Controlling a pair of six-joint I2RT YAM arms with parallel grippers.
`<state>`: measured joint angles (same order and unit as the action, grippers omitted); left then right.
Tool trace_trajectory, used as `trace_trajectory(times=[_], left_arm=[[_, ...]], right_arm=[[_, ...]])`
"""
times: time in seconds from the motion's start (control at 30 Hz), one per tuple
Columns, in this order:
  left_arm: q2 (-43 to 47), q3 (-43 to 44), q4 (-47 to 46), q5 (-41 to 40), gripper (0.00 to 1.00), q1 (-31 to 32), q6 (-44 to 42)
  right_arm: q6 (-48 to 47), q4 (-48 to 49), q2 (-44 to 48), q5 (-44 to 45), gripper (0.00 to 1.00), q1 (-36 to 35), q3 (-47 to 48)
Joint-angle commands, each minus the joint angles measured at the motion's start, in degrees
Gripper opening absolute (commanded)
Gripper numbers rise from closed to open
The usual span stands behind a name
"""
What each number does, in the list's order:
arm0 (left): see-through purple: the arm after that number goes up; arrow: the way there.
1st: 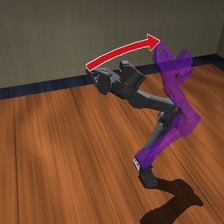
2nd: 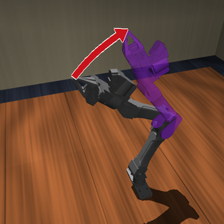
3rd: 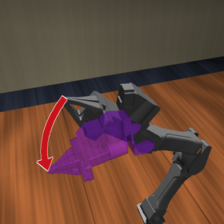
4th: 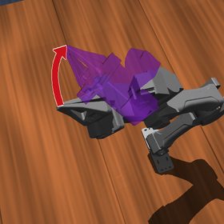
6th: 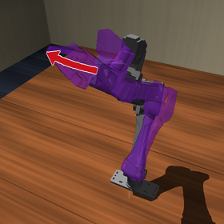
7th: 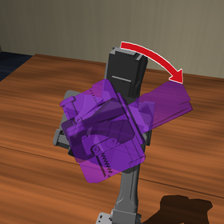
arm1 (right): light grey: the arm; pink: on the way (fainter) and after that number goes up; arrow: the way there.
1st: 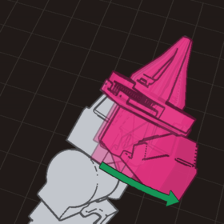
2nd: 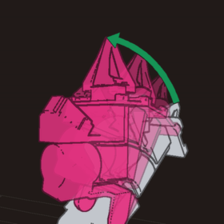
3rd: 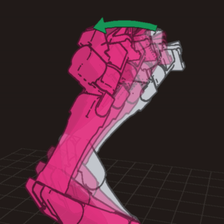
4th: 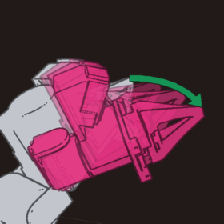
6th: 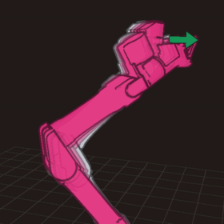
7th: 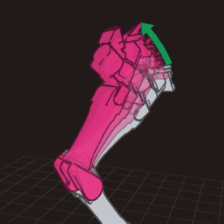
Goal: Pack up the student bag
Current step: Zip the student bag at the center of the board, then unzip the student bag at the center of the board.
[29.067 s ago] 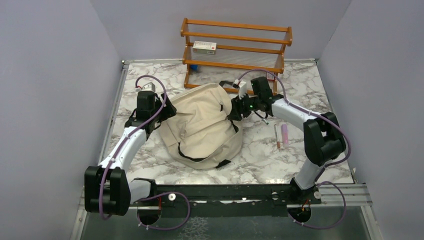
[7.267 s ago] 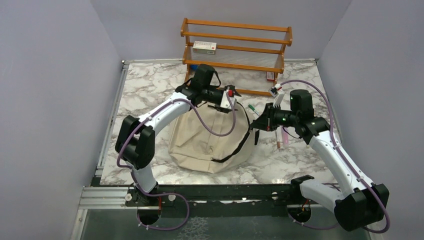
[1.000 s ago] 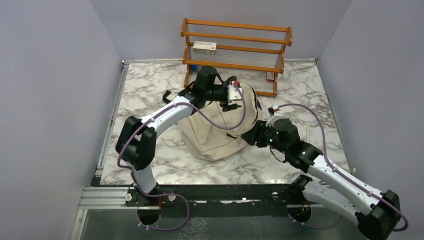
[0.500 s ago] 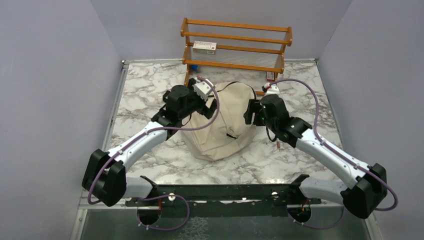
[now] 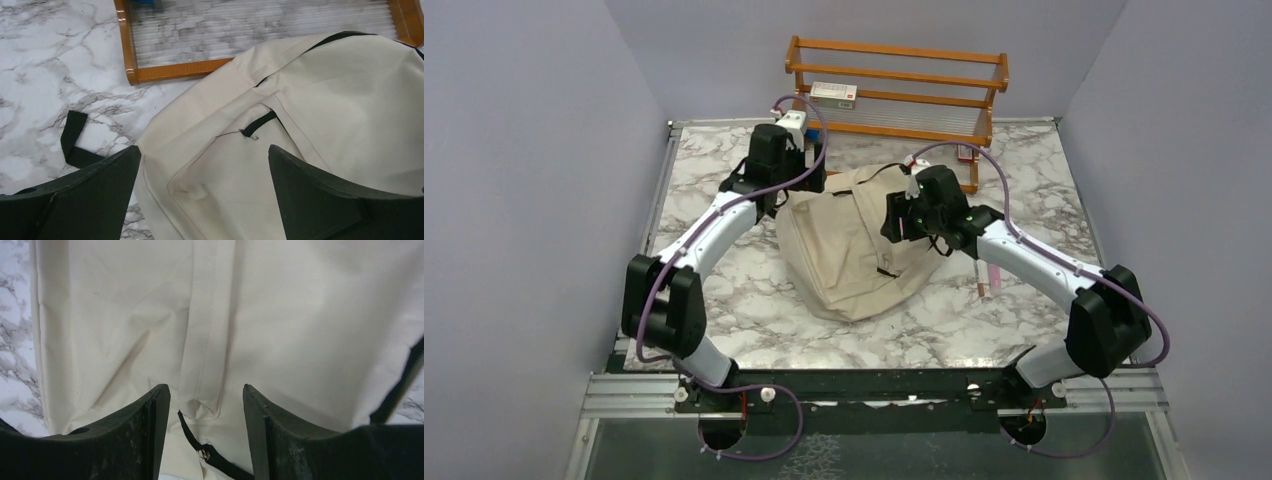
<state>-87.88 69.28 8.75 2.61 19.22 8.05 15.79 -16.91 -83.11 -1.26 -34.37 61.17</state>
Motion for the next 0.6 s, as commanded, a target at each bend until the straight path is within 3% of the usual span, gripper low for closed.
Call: trace_trajectory(times=[0.0, 0.27, 0.57], left_arm=[[-7.6, 8.1, 4.4, 6.7, 0.99, -0.6, -6.6], [-19.3, 21.2, 14.8, 21.2, 0.92, -0.9, -22.2], [-28.8, 33.1, 26.8, 26.4, 0.74, -0.8, -32.2]], right_arm=[[0.5, 3.9, -3.5, -8.0, 0.59, 1.6, 2.3], [1.4, 2.5, -2.2, -10.1, 0.59, 2.8, 1.1], [3.1, 2.6, 2.0, -11.5, 0.58, 3.6, -4.9]])
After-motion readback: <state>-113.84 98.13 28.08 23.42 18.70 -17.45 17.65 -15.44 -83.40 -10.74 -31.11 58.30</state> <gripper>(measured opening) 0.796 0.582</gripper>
